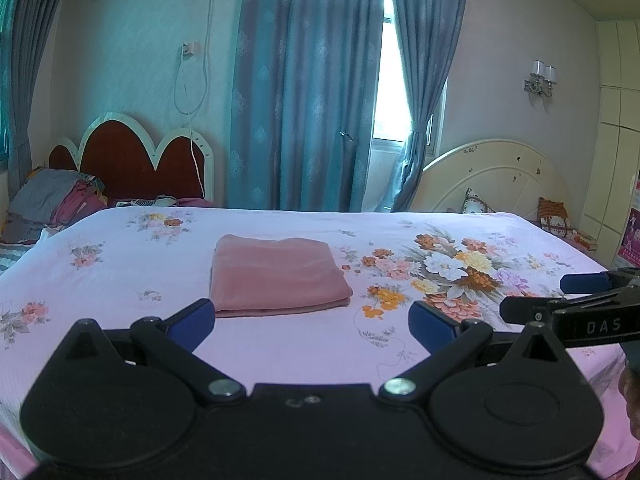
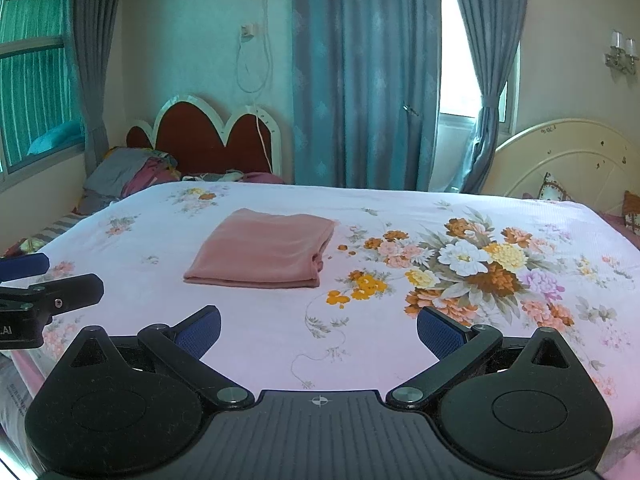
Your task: Fold small clothes
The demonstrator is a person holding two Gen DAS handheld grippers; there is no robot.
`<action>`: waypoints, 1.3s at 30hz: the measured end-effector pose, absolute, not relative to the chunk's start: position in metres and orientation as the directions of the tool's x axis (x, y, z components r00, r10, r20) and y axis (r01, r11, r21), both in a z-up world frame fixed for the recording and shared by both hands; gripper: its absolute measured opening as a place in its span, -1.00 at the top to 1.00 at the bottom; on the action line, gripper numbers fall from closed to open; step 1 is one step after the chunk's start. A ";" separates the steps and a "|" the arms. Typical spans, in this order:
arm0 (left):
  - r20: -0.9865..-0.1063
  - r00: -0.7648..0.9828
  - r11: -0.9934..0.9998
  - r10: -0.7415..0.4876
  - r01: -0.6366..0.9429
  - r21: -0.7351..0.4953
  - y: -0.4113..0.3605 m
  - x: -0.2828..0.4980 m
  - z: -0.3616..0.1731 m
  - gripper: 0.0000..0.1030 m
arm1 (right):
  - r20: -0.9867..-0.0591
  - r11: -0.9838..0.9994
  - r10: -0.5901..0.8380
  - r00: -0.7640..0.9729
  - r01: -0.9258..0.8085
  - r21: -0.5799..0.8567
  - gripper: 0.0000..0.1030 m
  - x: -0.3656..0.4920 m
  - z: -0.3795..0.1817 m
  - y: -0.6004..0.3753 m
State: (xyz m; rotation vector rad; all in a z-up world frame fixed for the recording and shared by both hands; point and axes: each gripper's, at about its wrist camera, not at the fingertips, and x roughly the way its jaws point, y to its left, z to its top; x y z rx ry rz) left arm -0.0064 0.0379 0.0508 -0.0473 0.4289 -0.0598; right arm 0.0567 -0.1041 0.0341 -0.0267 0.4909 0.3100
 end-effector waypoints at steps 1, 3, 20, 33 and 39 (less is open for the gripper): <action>-0.414 0.908 0.997 -0.069 0.048 -0.059 0.038 -0.006 0.051 -0.99 | -0.466 0.952 0.288 0.836 -0.301 0.048 -1.00 0.056 0.034 -0.104; -0.415 0.907 0.997 -0.071 0.052 -0.058 0.039 -0.006 0.052 -0.99 | -0.467 0.951 0.291 0.835 -0.305 0.047 -1.00 0.056 0.034 -0.105; -0.421 0.904 0.997 -0.080 0.064 -0.053 0.042 -0.001 0.049 -0.99 | -0.468 0.948 0.296 0.832 -0.315 0.040 -1.00 0.056 0.032 -0.104; -0.418 0.905 0.997 -0.076 0.061 -0.049 0.042 0.000 0.047 -0.99 | -0.466 0.948 0.300 0.832 -0.317 0.044 -1.00 0.057 0.031 -0.103; -0.416 0.906 0.997 -0.079 0.063 -0.050 0.043 0.001 0.045 -0.99 | -0.458 0.944 0.309 0.834 -0.326 0.043 -1.00 0.056 0.030 -0.105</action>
